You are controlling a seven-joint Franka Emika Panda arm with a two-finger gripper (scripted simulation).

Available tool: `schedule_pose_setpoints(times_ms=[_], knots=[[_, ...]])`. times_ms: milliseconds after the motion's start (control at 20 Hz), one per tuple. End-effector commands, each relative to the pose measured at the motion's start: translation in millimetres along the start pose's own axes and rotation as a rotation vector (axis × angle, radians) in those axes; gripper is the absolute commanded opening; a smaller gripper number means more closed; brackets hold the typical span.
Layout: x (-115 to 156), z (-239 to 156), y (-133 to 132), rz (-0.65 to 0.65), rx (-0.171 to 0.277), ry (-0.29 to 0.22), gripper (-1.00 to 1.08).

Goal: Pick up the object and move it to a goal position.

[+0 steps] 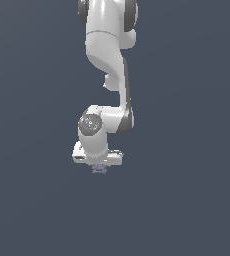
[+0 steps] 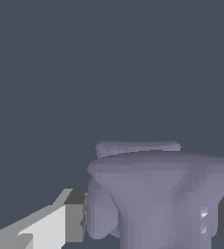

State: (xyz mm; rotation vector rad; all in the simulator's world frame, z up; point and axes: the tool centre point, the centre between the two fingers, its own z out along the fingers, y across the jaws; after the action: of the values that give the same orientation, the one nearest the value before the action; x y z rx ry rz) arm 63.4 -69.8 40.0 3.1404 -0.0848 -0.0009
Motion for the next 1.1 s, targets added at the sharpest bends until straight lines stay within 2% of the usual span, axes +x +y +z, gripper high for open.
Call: schedule_pose_setpoints(times_ms=[0, 350, 1050], knots=[[0.4, -2.2, -3.4, 0.000, 0.000, 0.001, -1.00], [3.9, -26.7, -41.9, 0.000, 0.000, 0.001, -1.00], [18.7, -114.9, -180.4, 0.000, -0.001, 0.000, -1.00]])
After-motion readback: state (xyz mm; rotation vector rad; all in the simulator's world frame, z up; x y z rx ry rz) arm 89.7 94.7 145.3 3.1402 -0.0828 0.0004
